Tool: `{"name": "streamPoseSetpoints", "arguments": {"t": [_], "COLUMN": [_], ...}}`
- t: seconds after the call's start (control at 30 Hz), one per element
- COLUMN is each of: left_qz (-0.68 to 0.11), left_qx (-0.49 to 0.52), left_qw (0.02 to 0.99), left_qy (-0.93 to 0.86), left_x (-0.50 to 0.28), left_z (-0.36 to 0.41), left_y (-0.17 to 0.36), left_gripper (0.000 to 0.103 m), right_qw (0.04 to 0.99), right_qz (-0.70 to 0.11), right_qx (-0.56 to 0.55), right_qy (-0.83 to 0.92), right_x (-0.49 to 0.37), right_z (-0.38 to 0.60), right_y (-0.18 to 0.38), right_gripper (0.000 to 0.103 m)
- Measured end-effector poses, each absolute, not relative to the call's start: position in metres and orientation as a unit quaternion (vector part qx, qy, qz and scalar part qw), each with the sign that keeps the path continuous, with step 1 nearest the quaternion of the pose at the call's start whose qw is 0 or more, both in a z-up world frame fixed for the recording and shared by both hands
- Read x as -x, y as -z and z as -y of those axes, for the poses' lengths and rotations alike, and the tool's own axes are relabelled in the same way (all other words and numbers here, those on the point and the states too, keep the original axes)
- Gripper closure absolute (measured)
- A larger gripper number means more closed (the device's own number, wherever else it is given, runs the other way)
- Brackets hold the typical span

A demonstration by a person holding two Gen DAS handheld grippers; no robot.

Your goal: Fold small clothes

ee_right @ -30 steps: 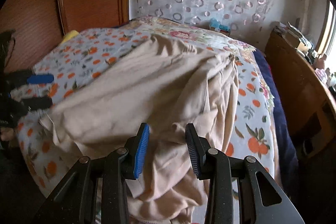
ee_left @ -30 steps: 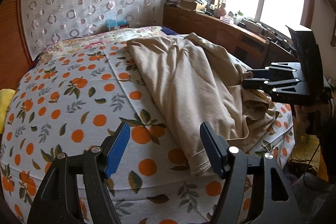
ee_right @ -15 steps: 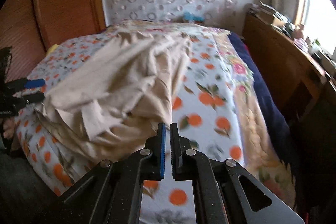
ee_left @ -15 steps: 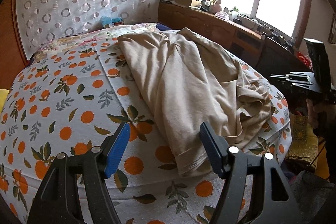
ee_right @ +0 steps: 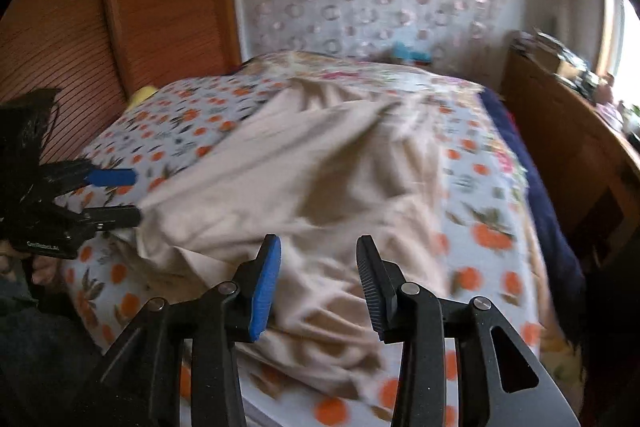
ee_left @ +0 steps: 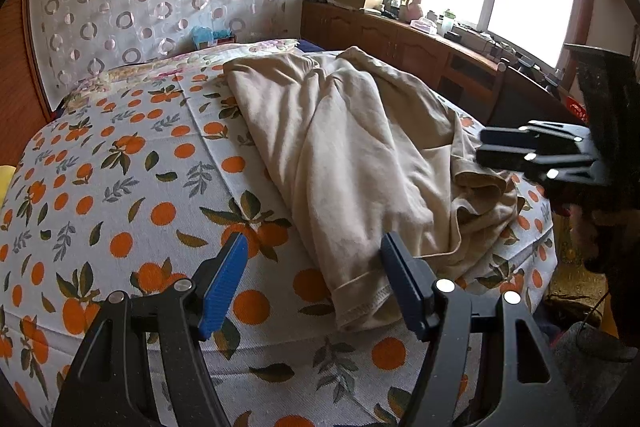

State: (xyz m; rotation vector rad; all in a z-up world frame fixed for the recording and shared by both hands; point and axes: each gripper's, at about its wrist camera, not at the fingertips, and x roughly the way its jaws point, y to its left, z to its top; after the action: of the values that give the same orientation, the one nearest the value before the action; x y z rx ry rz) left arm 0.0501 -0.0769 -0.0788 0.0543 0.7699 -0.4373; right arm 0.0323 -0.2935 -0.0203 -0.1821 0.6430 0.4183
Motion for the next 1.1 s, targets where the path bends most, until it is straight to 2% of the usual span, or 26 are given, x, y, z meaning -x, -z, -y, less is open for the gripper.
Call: {"name": "streamPoseSetpoints", "arguments": {"t": [0.17,0.2,0.23,0.3,0.5,0.77,0.8,0.83,0.87,0.93,0.97,1.0,1.03,1.1], "left_qz": [-0.379,-0.38,-0.382,-0.384,-0.384,-0.389,-0.389,-0.39,-0.393,-0.398,-0.401,-0.404,-0.403,-0.398], "left_qx": [-0.024,-0.024,-0.024,-0.025,-0.023,-0.022,-0.02,-0.019,-0.017,-0.018,-0.019,-0.021,-0.024,-0.029], "left_qw": [0.9,0.899,0.899,0.898,0.896,0.89,0.889,0.888,0.886,0.882,0.88,0.877,0.877,0.878], "left_qy": [0.214,0.214,0.214,0.214,0.222,0.237,0.24,0.242,0.244,0.251,0.254,0.259,0.26,0.264], "left_x": [-0.045,-0.044,-0.044,-0.042,-0.038,-0.039,-0.038,-0.038,-0.038,-0.037,-0.036,-0.036,-0.034,-0.03], "left_z": [0.075,0.075,0.076,0.076,0.081,0.085,0.086,0.086,0.086,0.086,0.086,0.088,0.089,0.089], "left_y": [0.085,0.085,0.086,0.086,0.085,0.084,0.084,0.084,0.085,0.087,0.088,0.089,0.089,0.086], "left_gripper": [0.033,0.033,0.033,0.033,0.033,0.033,0.036,0.042,0.045,0.064,0.07,0.082,0.089,0.097], "right_qw": [0.912,0.911,0.91,0.913,0.93,0.933,0.934,0.936,0.938,0.937,0.936,0.936,0.936,0.935], "right_qz": [-0.335,-0.337,-0.339,-0.336,-0.32,-0.33,-0.328,-0.326,-0.323,-0.324,-0.325,-0.326,-0.326,-0.326], "right_qx": [0.117,0.118,0.115,0.103,0.064,0.06,0.061,0.063,0.062,0.052,0.052,0.052,0.052,0.047], "right_qy": [-0.205,-0.204,-0.208,-0.205,-0.171,-0.132,-0.124,-0.116,-0.111,-0.123,-0.123,-0.122,-0.123,-0.132], "right_x": [-0.038,-0.039,-0.038,-0.03,0.0,0.022,0.02,0.015,0.012,0.006,0.002,-0.002,-0.005,-0.01], "right_z": [0.277,0.28,0.284,0.296,0.344,0.359,0.358,0.359,0.359,0.356,0.353,0.351,0.349,0.347], "right_y": [0.037,0.038,0.037,0.031,0.007,0.01,0.009,0.009,0.009,0.012,0.015,0.018,0.02,0.025], "right_gripper": [0.063,0.08,0.09,0.097,0.098,0.098,0.098,0.097,0.093,0.085,0.075,0.062,0.058,0.057]}}
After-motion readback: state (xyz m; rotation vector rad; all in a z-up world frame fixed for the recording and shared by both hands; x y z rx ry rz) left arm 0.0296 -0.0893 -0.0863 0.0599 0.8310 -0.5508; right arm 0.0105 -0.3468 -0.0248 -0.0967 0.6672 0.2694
